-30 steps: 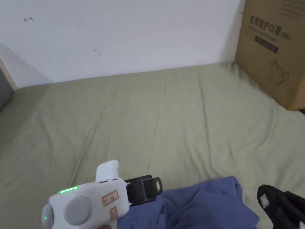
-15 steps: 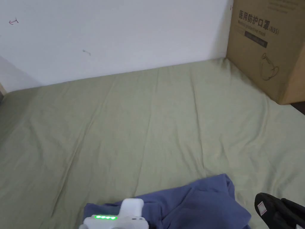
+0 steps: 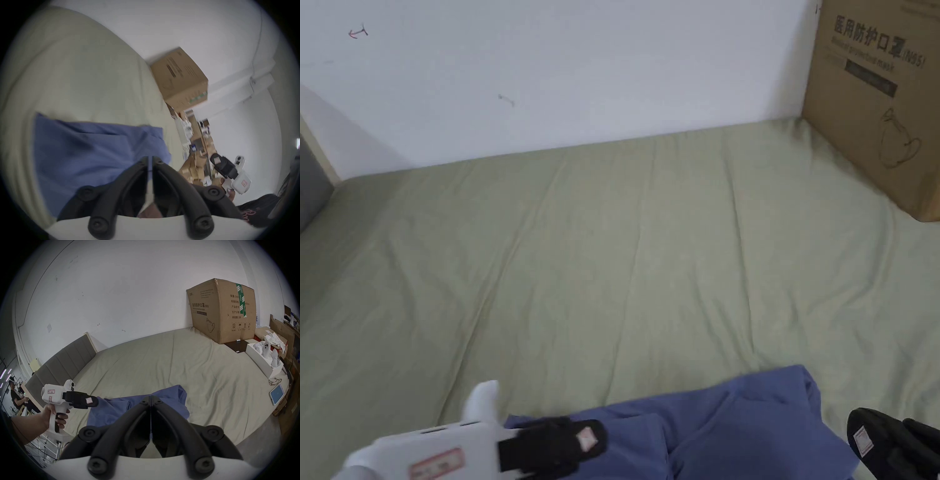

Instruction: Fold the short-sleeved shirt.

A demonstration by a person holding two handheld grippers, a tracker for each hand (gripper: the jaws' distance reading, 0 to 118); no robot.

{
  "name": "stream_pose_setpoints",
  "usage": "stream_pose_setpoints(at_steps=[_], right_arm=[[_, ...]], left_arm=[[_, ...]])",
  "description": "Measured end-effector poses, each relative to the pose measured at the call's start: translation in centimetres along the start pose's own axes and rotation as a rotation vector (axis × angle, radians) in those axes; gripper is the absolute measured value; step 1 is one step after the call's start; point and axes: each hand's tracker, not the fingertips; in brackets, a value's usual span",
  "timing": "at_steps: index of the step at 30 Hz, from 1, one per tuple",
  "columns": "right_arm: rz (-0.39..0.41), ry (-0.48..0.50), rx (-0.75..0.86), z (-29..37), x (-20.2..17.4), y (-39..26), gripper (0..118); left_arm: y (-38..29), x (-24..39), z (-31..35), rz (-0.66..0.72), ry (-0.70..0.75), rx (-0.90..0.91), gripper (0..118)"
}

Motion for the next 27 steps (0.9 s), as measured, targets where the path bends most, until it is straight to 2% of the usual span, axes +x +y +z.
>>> stream_pose_setpoints(at_steps=[1,2,4,6,10,12,13,16,17,18,19,20,21,22,23,24,27], right_arm=[[-0.001,0.004,-0.006,-0.1,-0.2,0.0,0],[0.001,0.006,-0.011,-0.3,-0.4,0.0,0],[0.009,0.013,-0.022,-0.6,-0.8,-0.1,0],[-0.008,0.042,-0.042,-1.1,-0.9,-0.3,0],[-0.024,0.028,-0.098,-2.4,-1.6,-0.5,0],[-0.034,0.027,-0.115,-2.9,-2.0,-0.6,0],[-0.035,0.032,-0.123,-3.2,-2.2,-0.7,0],[-0.020,0.033,-0.161,-4.1,-3.0,-0.9,0],[-0.017,0.037,-0.171,-4.4,-3.3,-1.0,0],[-0.016,0.042,-0.179,-4.6,-3.5,-1.0,0],[-0.017,0.045,-0.184,-4.8,-3.7,-1.0,0],[-0.018,0.049,-0.187,-4.9,-3.9,-1.0,0],[-0.019,0.052,-0.187,-4.9,-4.1,-1.0,0],[-0.020,0.054,-0.187,-5.0,-4.2,-1.0,0],[-0.020,0.055,-0.187,-5.0,-4.3,-1.0,0],[-0.020,0.056,-0.191,-5.0,-4.3,-0.9,0],[-0.016,0.059,-0.203,-4.9,-4.3,-0.8,0]], left_arm=[[0.4,-1.7,1.3,0.036,0.036,0.022,24],[0.6,-3.1,2.4,0.065,0.048,0.028,42],[0.9,-6.0,3.8,0.127,0.049,-0.023,118],[1.4,-8.5,5.1,0.165,0.025,-0.002,114],[0.3,-11.3,5.1,0.223,0.053,-0.009,117],[-0.2,-12.7,4.1,0.283,-0.018,-0.041,117],[-0.3,-14.9,3.3,0.316,-0.105,-0.022,118],[0.5,-14.4,0.5,0.341,-0.227,-0.002,118],[0.2,-14.5,-0.5,0.335,-0.221,-0.004,117],[0.2,-14.2,-1.5,0.321,-0.214,-0.005,109],[0.3,-13.8,-2.2,0.289,-0.197,-0.013,74],[0.2,-13.6,-2.9,0.245,-0.102,-0.018,25],[-0.4,-13.9,-3.8,0.214,0.055,-0.046,6],[-1.2,-14.6,-4.3,0.187,0.209,-0.087,6],[-1.3,-14.6,-3.5,0.232,0.030,-0.023,6],[-0.8,-14.0,-3.5,0.257,-0.008,-0.005,5],[-0.2,-10.9,-2.5,0.120,0.118,-0.029,5]])
